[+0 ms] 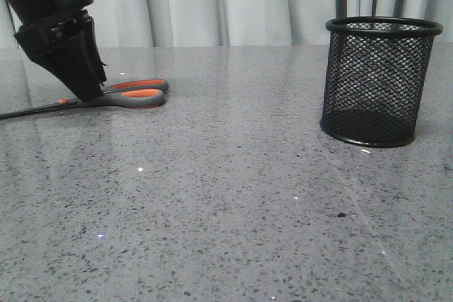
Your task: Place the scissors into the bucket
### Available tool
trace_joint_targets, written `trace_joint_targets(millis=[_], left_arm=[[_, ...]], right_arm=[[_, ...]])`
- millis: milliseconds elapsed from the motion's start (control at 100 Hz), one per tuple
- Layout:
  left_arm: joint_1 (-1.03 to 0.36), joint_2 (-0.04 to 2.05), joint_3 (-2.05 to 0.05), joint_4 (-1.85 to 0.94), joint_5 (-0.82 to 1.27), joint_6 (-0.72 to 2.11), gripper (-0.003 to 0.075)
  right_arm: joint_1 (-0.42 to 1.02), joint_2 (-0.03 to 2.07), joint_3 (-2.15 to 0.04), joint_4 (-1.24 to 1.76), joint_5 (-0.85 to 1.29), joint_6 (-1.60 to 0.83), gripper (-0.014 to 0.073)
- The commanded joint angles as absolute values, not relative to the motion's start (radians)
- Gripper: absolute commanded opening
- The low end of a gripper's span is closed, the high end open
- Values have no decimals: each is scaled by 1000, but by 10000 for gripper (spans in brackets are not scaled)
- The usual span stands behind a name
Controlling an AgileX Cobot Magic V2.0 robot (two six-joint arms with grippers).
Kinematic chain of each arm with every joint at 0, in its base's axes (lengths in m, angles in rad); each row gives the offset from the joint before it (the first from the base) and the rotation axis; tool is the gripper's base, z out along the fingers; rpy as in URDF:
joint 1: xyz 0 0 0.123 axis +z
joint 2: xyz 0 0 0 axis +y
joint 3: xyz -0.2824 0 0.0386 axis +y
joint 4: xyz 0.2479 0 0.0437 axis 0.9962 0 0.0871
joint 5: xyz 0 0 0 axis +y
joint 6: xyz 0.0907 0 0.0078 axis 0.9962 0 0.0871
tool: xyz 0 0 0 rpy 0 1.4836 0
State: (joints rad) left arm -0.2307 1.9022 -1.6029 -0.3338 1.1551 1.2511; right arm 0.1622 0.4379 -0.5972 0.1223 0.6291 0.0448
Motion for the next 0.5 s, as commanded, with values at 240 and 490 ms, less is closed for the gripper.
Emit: trace_joint_targets(millis=[240,490], left_arm=[[-233,1894,-1634,-335,1113,1252,360],[-233,1898,-1634,-371,1146,1252,331]], right_arm=[[159,454,-633,126,565,31,508],[159,454,-633,126,557,31,508]])
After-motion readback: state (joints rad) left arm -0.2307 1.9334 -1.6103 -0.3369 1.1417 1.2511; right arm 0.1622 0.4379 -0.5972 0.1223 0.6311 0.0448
